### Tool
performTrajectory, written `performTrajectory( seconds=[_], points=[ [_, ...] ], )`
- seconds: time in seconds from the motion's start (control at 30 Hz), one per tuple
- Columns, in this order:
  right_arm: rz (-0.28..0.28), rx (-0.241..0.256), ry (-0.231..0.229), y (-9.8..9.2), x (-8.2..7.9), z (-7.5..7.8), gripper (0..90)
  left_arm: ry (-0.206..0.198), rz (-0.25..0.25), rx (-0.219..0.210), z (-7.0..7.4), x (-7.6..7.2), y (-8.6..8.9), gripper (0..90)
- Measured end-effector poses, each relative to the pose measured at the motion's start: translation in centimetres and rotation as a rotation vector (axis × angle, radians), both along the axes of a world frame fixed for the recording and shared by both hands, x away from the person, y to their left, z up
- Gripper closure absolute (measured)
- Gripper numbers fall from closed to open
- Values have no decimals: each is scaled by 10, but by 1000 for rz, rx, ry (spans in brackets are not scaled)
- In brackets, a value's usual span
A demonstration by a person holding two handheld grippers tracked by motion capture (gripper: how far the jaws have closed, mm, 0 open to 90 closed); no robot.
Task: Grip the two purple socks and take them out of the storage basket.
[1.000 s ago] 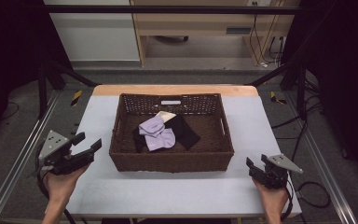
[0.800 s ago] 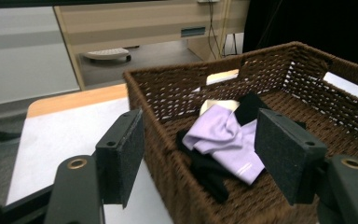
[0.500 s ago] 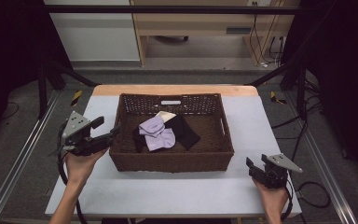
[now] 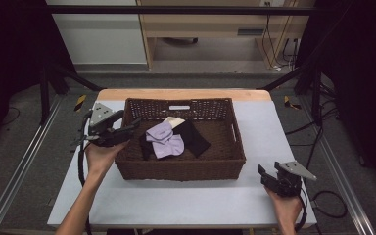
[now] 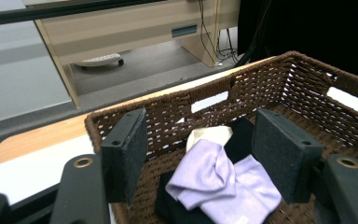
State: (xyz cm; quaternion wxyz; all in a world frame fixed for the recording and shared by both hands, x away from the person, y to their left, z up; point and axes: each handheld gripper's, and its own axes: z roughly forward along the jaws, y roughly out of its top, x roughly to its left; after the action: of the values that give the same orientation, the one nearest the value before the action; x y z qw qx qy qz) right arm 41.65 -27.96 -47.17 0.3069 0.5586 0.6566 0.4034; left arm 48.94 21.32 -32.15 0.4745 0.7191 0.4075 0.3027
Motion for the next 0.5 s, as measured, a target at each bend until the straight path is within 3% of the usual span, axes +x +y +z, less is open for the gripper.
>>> performTrajectory(
  seconds=[0.5],
  points=[
    [-7,-1,1,-2,0,0,358,-2,1,69,-11,47,-35,361]
  ],
)
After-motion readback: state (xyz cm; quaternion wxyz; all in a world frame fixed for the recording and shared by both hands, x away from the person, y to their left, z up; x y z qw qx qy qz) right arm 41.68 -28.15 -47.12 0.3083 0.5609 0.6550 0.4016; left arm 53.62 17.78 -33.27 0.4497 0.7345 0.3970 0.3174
